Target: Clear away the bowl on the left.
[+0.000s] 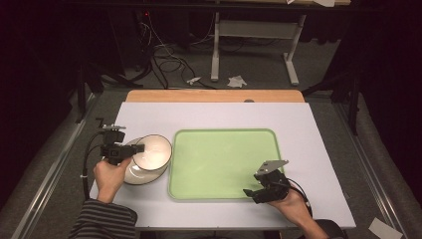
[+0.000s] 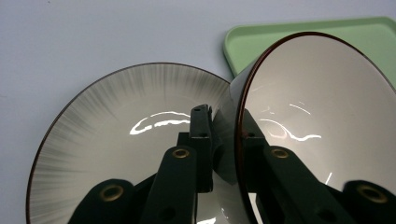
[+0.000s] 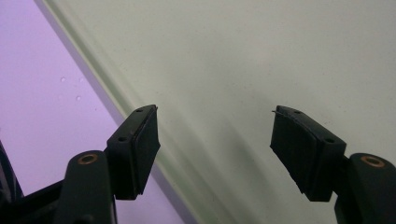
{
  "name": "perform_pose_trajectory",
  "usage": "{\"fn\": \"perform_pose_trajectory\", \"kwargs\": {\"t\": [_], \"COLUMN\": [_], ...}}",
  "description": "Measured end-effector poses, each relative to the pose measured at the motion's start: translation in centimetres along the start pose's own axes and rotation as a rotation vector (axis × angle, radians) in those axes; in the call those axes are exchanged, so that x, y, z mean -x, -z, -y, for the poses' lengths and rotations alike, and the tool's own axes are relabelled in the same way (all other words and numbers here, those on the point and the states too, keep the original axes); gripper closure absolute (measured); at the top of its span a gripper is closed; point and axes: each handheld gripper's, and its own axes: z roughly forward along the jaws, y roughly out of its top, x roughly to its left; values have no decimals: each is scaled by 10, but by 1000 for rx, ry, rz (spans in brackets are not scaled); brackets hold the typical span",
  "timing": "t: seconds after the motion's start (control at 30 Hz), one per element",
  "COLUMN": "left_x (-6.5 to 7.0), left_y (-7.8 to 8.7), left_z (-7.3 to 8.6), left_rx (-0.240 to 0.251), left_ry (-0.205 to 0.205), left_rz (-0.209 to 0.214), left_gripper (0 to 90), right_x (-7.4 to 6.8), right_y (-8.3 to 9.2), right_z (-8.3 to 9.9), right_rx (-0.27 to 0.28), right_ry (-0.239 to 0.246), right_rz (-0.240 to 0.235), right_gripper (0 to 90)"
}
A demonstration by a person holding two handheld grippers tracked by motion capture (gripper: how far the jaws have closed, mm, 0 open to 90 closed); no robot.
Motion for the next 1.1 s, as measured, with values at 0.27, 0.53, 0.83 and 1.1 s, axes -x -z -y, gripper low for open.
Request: {"fn": "perform_pose_trajectory", "kwargs": {"t": [0.27, 0.53, 0.83, 1.1], "left_x": [5, 17, 28, 39], "left_y": [2, 5, 3, 4], "left_z": [-2, -4, -6, -8], "left_rx": [8, 19, 10, 7], "left_ry": [-10, -43, -66, -100], "left_rz": [27, 57, 90, 105], "left_gripper": [808, 808, 808, 807], "right_x": [0, 0, 1, 1], "right_y": [0, 0, 0, 0], "right_z": [0, 0, 0, 0], "right_rx": [1, 3, 6, -2], "right_ry": [9, 2, 10, 16], "right_rz": [-3, -2, -2, -4], "right_gripper": [338, 338, 338, 338]}}
